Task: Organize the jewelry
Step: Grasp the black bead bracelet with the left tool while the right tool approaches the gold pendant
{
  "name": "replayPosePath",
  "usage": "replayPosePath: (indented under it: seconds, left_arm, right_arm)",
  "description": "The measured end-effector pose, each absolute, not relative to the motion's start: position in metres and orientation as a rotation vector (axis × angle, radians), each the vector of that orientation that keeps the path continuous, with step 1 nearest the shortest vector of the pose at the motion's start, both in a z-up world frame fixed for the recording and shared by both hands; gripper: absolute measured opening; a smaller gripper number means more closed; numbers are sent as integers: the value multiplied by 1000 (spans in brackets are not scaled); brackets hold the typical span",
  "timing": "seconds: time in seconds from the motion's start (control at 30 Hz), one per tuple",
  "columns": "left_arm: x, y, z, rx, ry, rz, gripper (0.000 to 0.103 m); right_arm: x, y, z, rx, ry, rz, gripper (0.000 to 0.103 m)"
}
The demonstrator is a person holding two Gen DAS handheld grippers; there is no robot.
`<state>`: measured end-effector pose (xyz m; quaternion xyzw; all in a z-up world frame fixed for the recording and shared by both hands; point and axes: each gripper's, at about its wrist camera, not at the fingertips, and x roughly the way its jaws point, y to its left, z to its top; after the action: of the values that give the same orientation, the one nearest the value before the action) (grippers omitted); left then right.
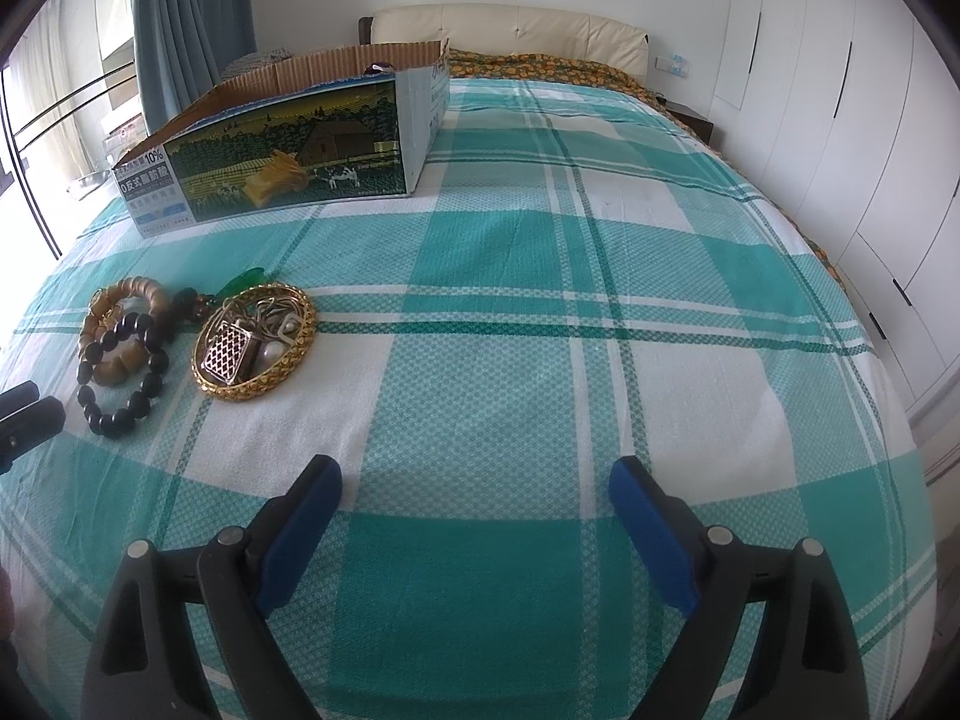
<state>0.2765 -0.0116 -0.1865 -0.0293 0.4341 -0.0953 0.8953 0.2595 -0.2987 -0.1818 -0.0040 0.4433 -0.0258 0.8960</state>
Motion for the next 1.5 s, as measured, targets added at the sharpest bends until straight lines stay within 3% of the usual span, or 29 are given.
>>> replayPosePath:
  seconds: [0.13, 0.3, 0.43, 0.57, 0.73, 0.83, 0.93, 1.1, 1.3, 1.33, 1.37, 1.43, 1.5]
  left_arm:
    - [289, -22, -189, -32, 917, -153, 100]
    - [281, -19, -190, -16, 918, -147, 85]
    - [270, -8, -188, -21, 911, -161, 63]
    - [256, 5, -187, -11, 906, -168, 53]
    - [247, 24, -186, -3, 914, -115, 55]
    - [250, 28, -188, -15, 919, -108, 68]
    - [252, 26, -191, -5, 914, -108, 74]
    - [254, 19, -193, 43, 908, -106, 78]
    - [254, 16, -194, 61, 914, -106, 83]
    - [255, 16, -194, 59, 915, -106, 84]
    - [256, 16, -194, 56, 916, -107, 84]
    - [256, 16, -195, 56, 917, -106, 85]
    - [256, 16, -195, 57, 917, -104, 86]
  right_arm:
    - [259, -298, -182, -8, 919, -53, 93]
    - [259, -298, -182, -8, 918, -53, 93]
    - [259, -298, -182, -9, 918, -53, 93]
    - [259, -298, -182, -9, 918, -53, 93]
    - [259, -298, -182, -8, 918, -53, 93]
    - [259, -298, -182, -6, 919, -52, 93]
    - [259, -299, -182, -4, 919, -49, 94]
    - [259, -297, -181, 2, 923, -49, 94]
    - [253, -266, -157, 105, 795, 153, 91]
    - [258, -257, -155, 88, 792, 179, 82]
    - [264, -249, -155, 76, 799, 204, 66]
    - [279, -236, -157, 71, 818, 243, 54]
    - [291, -226, -161, 56, 824, 241, 50]
